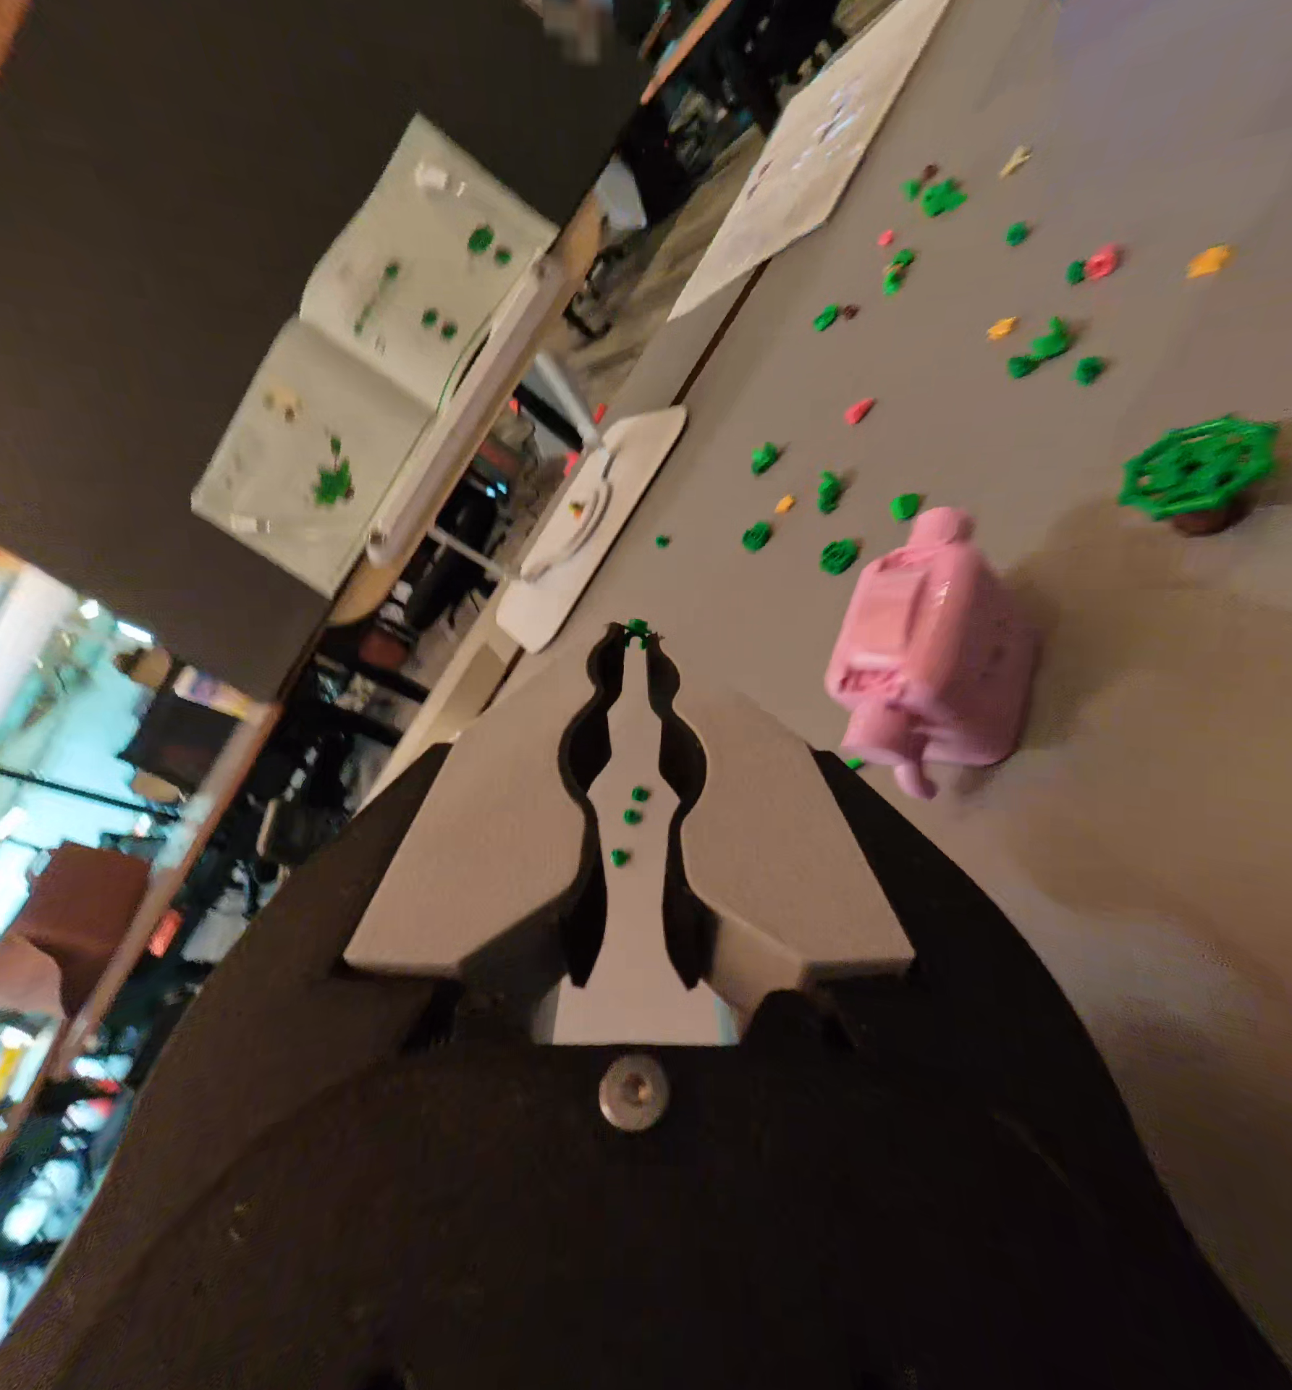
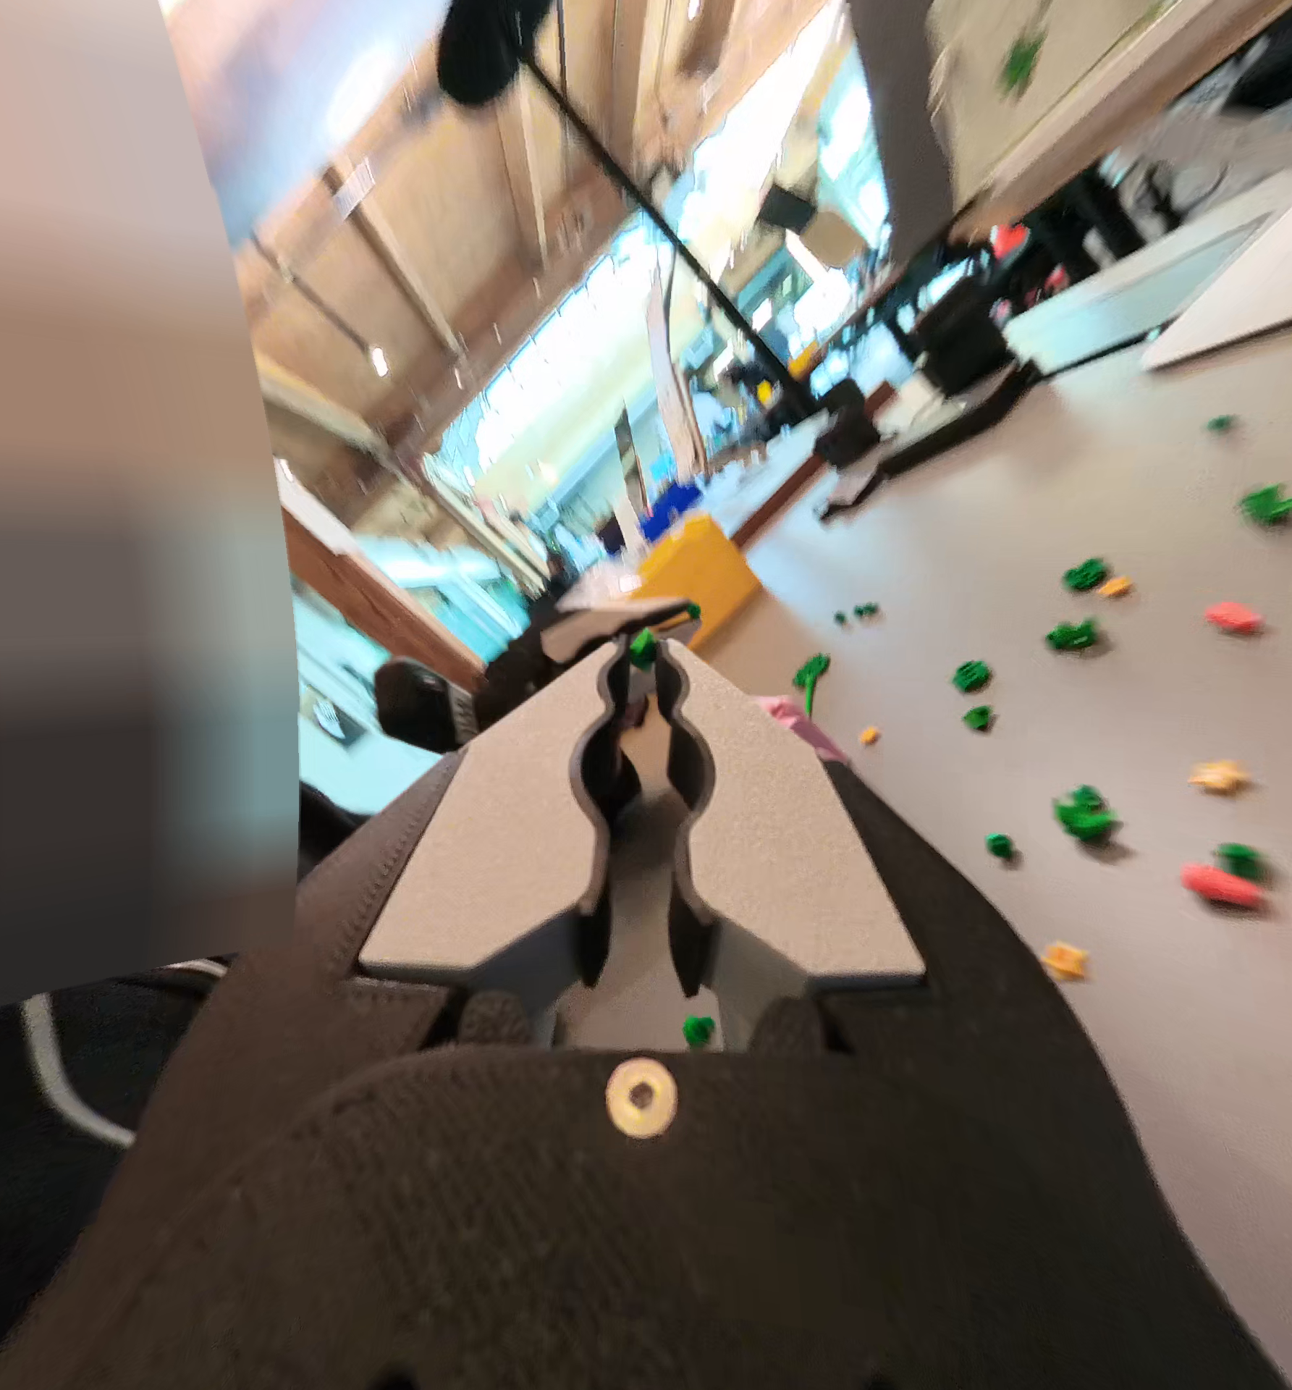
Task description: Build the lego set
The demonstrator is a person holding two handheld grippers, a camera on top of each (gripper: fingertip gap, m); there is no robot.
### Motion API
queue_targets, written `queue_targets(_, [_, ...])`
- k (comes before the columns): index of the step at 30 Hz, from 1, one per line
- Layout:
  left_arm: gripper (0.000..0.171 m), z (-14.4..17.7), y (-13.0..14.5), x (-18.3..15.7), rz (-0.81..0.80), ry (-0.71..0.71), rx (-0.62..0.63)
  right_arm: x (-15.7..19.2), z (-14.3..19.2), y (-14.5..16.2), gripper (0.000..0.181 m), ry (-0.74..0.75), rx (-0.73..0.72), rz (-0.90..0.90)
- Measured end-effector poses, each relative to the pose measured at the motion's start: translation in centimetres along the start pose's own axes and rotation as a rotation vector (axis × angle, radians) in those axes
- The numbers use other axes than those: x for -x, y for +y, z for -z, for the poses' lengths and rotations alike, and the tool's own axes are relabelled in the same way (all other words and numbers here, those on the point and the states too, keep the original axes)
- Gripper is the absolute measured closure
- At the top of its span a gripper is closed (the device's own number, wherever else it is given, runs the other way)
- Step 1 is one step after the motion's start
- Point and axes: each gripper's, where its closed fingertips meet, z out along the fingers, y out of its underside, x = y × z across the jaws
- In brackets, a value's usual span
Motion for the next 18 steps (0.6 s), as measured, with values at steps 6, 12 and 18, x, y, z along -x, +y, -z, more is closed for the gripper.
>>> queue_targets(6, [0.169, 0.1, -4.4, -5.1, -0.091, 0.145, -0.116, 2.1, -4.4, 4.7, 0.177, -0.084, 0.148, -0.011])
queue_targets(12, [0.169, 2.6, -2.8, -9.1, -0.038, 0.377, 0.008, 0.1, -4.2, 5.6, 0.177, 0.029, 0.203, 0.087])
queue_targets(18, [0.169, 5.0, -2.9, -8.1, 0.214, 0.399, -0.028, -0.3, -5.6, 9.5, 0.176, 0.099, 0.413, 0.256])
